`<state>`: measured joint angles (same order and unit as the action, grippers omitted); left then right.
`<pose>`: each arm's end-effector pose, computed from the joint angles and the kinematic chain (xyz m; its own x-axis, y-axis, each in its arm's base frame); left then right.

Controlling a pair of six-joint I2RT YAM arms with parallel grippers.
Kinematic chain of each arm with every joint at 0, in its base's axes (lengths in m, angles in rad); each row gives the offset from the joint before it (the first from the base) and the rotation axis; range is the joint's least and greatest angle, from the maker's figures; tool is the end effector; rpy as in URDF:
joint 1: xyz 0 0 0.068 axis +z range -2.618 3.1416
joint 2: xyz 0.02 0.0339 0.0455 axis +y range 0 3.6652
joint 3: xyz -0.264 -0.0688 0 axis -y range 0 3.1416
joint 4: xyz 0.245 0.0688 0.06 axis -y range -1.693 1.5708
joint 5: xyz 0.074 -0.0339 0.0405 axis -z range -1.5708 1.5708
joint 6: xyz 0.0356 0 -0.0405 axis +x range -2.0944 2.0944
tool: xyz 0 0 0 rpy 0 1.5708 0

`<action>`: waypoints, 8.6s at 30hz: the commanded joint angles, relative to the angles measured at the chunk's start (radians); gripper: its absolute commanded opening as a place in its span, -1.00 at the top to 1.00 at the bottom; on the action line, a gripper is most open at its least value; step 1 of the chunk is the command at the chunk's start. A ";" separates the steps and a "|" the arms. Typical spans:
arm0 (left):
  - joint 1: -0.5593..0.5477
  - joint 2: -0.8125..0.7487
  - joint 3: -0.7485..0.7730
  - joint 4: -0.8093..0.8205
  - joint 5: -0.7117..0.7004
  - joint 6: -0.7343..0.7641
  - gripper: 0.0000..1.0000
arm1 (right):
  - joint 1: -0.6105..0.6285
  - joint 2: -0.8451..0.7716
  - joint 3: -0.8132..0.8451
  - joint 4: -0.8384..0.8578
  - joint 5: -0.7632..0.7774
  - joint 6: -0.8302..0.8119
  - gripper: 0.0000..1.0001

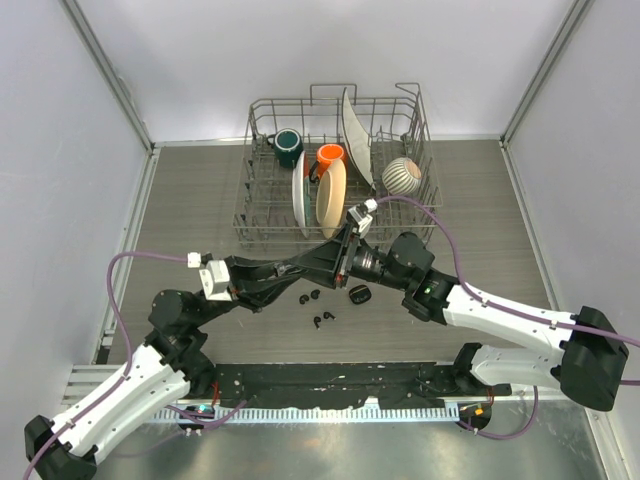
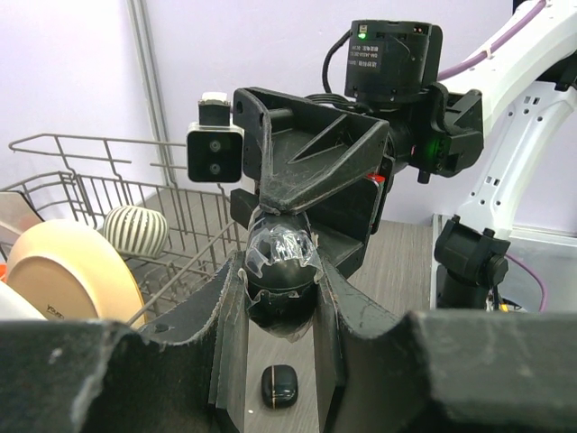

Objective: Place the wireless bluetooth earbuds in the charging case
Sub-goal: Open the charging case, then pick up the earbud from the center of the board.

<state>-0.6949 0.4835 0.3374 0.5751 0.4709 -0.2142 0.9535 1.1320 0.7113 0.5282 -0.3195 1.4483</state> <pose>0.0922 -0.0979 0.3039 0.1235 -0.3496 -0.9287 0.9352 0.3541 -0.0089 0.1432 0.2211 0.3188 -0.9402 0.3034 -0.1549 -0.1783 -0.0508 0.9827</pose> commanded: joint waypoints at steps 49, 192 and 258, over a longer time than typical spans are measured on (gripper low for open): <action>-0.002 -0.019 -0.161 0.382 -0.120 -0.076 1.00 | 0.014 -0.094 0.369 -0.858 0.172 -0.661 -0.64; -0.002 -0.464 -0.156 -0.176 -0.152 0.004 1.00 | 0.068 0.585 0.260 -0.657 0.577 -0.614 0.33; -0.003 -0.434 -0.169 -0.178 -0.141 -0.016 1.00 | 0.047 0.517 0.204 -0.657 0.593 -0.644 0.51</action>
<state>-0.6937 0.0395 0.1436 0.3550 0.3321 -0.2276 1.0012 1.6463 0.8772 -0.1715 0.2680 0.8192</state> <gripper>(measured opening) 0.296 0.260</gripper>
